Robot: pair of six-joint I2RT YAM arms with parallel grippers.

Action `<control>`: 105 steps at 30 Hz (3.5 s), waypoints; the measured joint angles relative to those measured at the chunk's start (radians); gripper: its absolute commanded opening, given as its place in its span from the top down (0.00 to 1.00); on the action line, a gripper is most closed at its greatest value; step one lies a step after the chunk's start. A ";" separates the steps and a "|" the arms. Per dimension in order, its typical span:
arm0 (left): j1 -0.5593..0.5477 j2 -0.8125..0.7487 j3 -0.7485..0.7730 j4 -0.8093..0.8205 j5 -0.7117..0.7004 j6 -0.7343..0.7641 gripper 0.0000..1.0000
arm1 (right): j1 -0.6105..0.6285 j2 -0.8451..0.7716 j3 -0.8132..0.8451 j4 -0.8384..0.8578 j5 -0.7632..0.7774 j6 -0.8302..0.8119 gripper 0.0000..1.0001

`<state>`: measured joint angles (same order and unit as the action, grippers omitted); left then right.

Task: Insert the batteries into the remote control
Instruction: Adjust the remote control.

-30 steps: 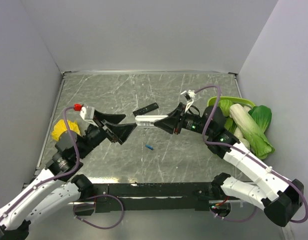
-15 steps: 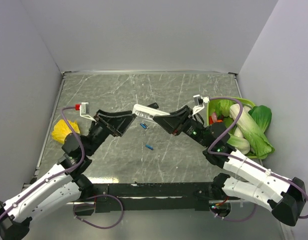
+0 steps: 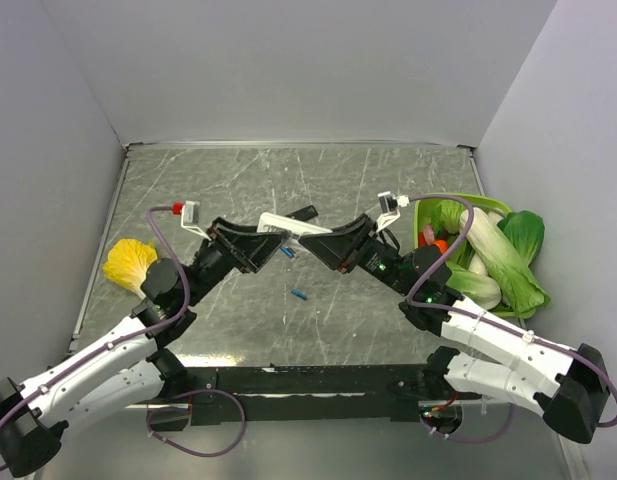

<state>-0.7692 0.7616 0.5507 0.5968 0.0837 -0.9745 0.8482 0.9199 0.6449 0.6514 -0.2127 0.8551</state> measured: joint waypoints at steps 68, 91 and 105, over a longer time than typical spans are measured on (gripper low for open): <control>0.038 0.135 0.482 -0.779 0.552 0.492 0.99 | -0.169 0.214 0.489 -0.856 -0.812 -0.633 0.69; 0.042 -0.059 0.257 -0.540 0.360 0.388 0.01 | -0.308 0.221 0.362 -0.380 -0.778 -0.300 1.00; 0.042 0.118 0.131 -0.224 0.346 0.240 0.14 | -0.309 0.277 0.362 -0.165 -0.771 -0.145 1.00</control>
<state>-0.7277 0.8799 0.6815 0.3725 0.4294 -0.7349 0.5396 1.1973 1.0073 0.4866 -0.9833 0.7105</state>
